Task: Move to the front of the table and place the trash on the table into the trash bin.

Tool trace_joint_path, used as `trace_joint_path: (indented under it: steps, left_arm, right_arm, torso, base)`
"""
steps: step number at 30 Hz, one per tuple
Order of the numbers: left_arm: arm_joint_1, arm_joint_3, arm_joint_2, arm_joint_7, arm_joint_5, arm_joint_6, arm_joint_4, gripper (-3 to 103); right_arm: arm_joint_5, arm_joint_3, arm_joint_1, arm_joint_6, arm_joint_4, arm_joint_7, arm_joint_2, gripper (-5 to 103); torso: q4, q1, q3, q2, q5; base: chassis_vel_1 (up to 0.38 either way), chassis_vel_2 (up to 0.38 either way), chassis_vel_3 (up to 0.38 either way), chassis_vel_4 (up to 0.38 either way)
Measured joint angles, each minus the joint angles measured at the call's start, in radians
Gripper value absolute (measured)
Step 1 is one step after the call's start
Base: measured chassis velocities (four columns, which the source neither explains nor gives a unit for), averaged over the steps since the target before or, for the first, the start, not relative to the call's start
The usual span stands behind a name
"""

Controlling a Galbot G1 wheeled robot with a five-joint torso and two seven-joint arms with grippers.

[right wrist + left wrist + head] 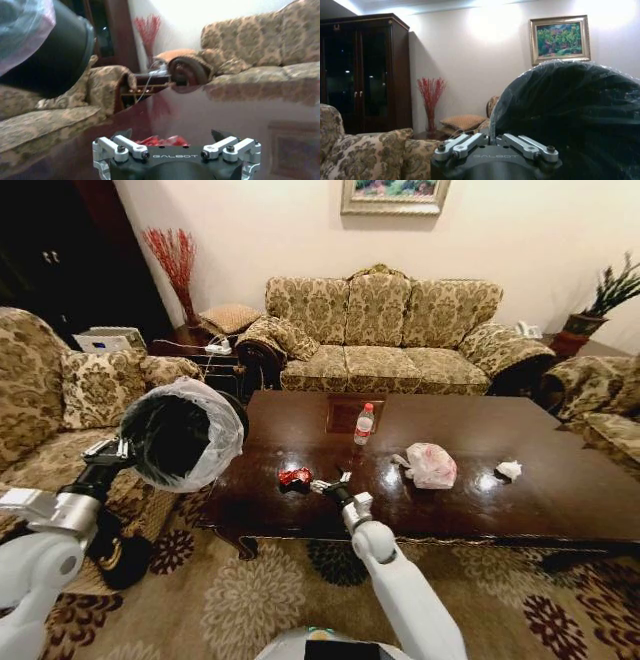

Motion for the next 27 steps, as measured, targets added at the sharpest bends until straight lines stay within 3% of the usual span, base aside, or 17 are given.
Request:
trace_joint_path:
  steps: [15, 18, 25, 27]
  left_arm:
    - [-0.001, -0.002, 0.000, 0.002, -0.003, 0.000, 0.002, 2]
    - [-0.002, -0.002, -0.001, 0.002, -0.003, 0.000, 0.002, 2]
    - [-0.006, 0.004, -0.004, 0.003, -0.004, 0.000, 0.005, 2]
    - [-0.006, 0.005, -0.006, 0.003, -0.004, 0.000, 0.005, 2]
  right_arm:
    - [-0.047, -0.021, 0.042, -0.012, -0.107, 0.036, 0.074, 103]
    - [-0.047, -0.019, 0.046, -0.011, -0.113, 0.035, 0.075, 100]
    - [-0.044, -0.012, 0.062, -0.005, -0.131, 0.030, 0.074, 78]
    - [-0.042, -0.012, 0.069, -0.002, -0.140, 0.026, 0.076, 66]
  torso:
    - [-0.0003, 0.000, 0.000, 0.000, 0.0005]
    - [-0.0003, 0.000, 0.000, 0.000, 0.0005]
    - [-0.0004, 0.000, 0.000, 0.000, 0.0005]
    - [-0.0004, 0.000, 0.000, 0.000, 0.0005]
  base:
    - [0.000, 0.000, 0.000, 0.000]
    - [0.000, 0.000, 0.000, 0.000]
    - [0.000, 0.000, 0.000, 0.000]
    - [0.000, 0.000, 0.000, 0.000]
